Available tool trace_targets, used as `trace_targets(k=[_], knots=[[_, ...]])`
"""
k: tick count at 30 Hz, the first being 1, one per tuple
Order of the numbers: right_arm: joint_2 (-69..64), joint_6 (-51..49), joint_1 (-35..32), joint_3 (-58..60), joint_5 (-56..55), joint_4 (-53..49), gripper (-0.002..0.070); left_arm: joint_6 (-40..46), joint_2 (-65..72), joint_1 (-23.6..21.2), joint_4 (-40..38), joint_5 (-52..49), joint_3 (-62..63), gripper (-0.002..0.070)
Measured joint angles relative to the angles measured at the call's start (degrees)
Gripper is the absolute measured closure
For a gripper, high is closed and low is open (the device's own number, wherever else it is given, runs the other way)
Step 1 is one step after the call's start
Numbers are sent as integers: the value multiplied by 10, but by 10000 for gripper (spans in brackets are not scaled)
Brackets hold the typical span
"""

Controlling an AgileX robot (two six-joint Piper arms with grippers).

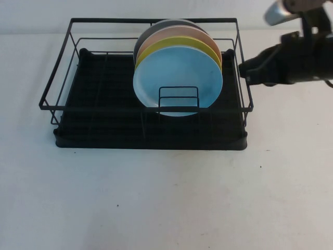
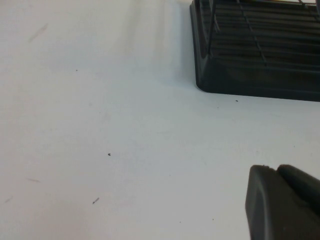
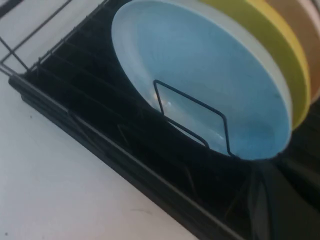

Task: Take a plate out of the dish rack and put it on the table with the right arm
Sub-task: Grasp the plate from the shelf

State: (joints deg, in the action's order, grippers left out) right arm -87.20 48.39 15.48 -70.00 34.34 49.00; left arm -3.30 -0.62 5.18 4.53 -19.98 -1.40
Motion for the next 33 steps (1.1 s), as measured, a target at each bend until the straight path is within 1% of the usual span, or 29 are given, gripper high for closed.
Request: trace_targets(k=[3,6,9,12,14,16,19,22,25,33], knots=[[-65,6,30,-71,10,-48,694,0,0,0,0,0,0,680],[-108,33,44,-125,19,-68,694,0,0,0,0,0,0,680],[-122,67,56,-146,18,-75,694,0,0,0,0,0,0,680],[-124,124,67,-151,5,-76,685,0,0,0,0,0,0,680],[-124,170,71,-151,-3,-76,655,0,0,0,0,0,0,680],[-125,211,75,-151,-17,-76,600,0,0,0,0,0,0,680],[-127,244,79,-151,-43,-74,502,0,0,0,0,0,0,680],[-135,257,80,-152,-72,-70,429,0,0,0,0,0,0,680],[-140,281,80,-152,-89,-64,406,0,0,0,0,0,0,680],[-164,374,80,-156,-103,-1,399,0,0,0,0,0,0,680]])
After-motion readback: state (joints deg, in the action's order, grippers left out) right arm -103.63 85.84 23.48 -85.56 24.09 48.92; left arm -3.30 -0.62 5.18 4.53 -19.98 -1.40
